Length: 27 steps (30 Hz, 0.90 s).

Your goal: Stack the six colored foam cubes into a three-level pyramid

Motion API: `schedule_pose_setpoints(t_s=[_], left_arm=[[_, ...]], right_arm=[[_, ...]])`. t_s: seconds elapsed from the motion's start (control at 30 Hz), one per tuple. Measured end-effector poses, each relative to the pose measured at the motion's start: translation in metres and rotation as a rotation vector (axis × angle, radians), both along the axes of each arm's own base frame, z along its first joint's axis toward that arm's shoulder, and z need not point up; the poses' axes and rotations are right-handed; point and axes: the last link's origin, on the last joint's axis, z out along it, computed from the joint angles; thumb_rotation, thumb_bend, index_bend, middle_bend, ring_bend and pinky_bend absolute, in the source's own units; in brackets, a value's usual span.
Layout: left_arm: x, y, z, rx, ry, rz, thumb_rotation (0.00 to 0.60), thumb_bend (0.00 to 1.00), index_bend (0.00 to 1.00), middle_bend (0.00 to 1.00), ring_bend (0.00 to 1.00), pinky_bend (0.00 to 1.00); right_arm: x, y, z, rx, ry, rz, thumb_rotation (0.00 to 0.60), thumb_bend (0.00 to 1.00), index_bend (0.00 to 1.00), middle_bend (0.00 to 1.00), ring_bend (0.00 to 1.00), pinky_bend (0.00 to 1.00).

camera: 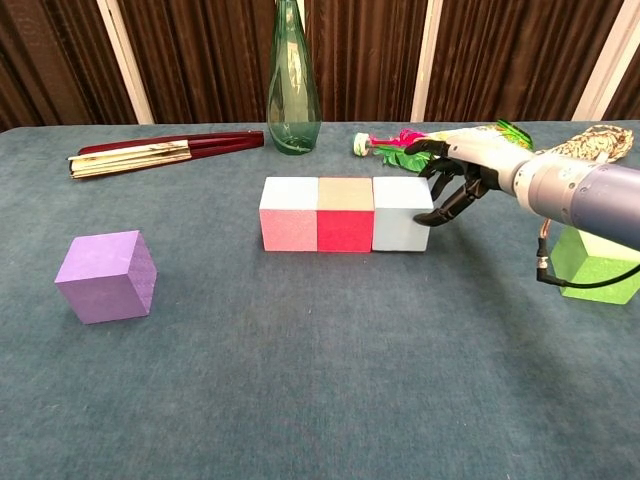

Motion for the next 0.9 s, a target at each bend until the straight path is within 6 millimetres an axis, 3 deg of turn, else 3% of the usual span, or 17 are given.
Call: schedule_pose_setpoints(t_s=[0.63,0.73,0.9], left_arm=[[-0.0007,0.0006,0.0012,0.004,-0.002,0.003,0.6,0.06,0.0,0.0,0.0,0.04],[-0.0008,0.0006,0.0014,0.004,-0.003,0.003,0.6,0.06,0.0,0.0,0.0,0.04],[-0.0009,0.0006,0.0017,0.005,-0.002,0.004,0.6,0.06,0.0,0.0,0.0,0.04]], right_arm=[[0.0004,0.0003,-0.0033,-0.006,0.003,-0.006,0.6,0.31,0.0,0.45,0.31,0.0],[0.0005,0.0009,-0.004,-0.004,0.009,-0.005,0.6,0.31,0.0,0.44,0.27,0.0],[-0.0004,0.0024,-0.0056,-0.002,0.024,-0.002,0.6,0.31,0.0,0.35,0.17,0.0]])
